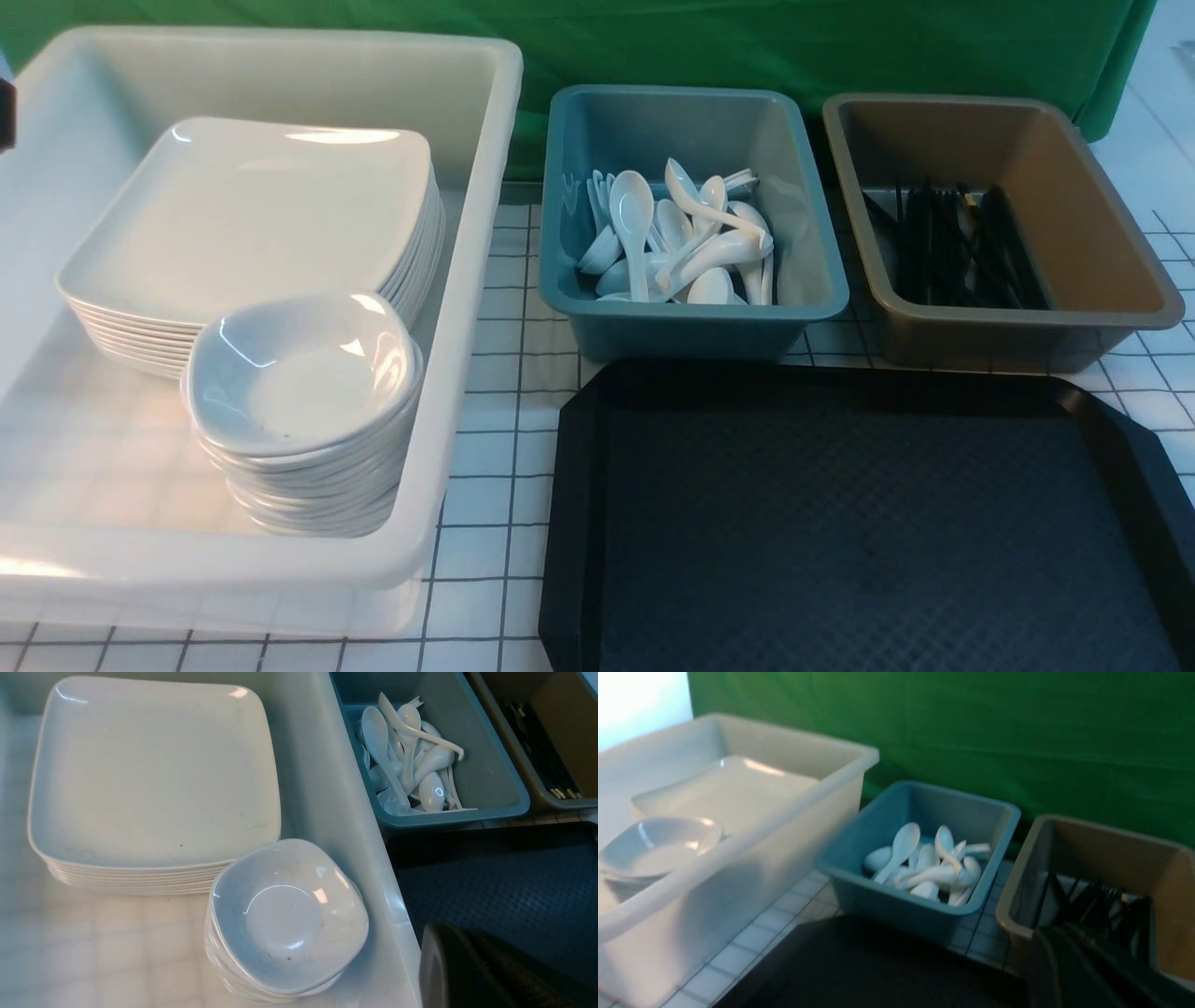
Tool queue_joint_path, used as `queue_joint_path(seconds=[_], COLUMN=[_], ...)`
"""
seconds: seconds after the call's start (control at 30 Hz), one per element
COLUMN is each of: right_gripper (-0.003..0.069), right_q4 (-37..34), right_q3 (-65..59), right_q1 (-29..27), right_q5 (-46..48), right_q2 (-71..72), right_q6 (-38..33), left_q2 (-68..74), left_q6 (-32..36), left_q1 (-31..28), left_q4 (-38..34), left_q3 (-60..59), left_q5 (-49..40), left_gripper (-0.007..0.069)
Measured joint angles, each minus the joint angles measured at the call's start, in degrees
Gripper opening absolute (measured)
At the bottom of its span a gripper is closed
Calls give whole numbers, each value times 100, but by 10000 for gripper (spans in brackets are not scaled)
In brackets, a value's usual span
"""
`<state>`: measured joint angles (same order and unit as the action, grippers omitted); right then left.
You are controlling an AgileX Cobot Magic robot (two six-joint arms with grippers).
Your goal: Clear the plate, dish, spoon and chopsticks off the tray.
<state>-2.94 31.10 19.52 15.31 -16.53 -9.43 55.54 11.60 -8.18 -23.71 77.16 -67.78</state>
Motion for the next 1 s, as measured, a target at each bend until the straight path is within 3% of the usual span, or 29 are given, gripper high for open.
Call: queue_joint_path(seconds=[0.13,0.27,0.83,1.0], right_gripper=[30,32,59,78], right_q4=[0,0,0,77], right_q3=[-991,-1193,-1227,-1596], right_q1=[0,0,0,-59], right_q5=[-1372,-1856,-1941,-1458], right_q2=[327,344,346,492], right_q6=[152,190,276,286], left_q2=[0,0,0,0], left_q6=[0,0,0,0], left_q1=[7,11,11,13], left_q4=[0,7,48,83], left_q3=[0,0,0,0], left_q5=[-5,-5,-5,-30], left_gripper=[21,21,21,21])
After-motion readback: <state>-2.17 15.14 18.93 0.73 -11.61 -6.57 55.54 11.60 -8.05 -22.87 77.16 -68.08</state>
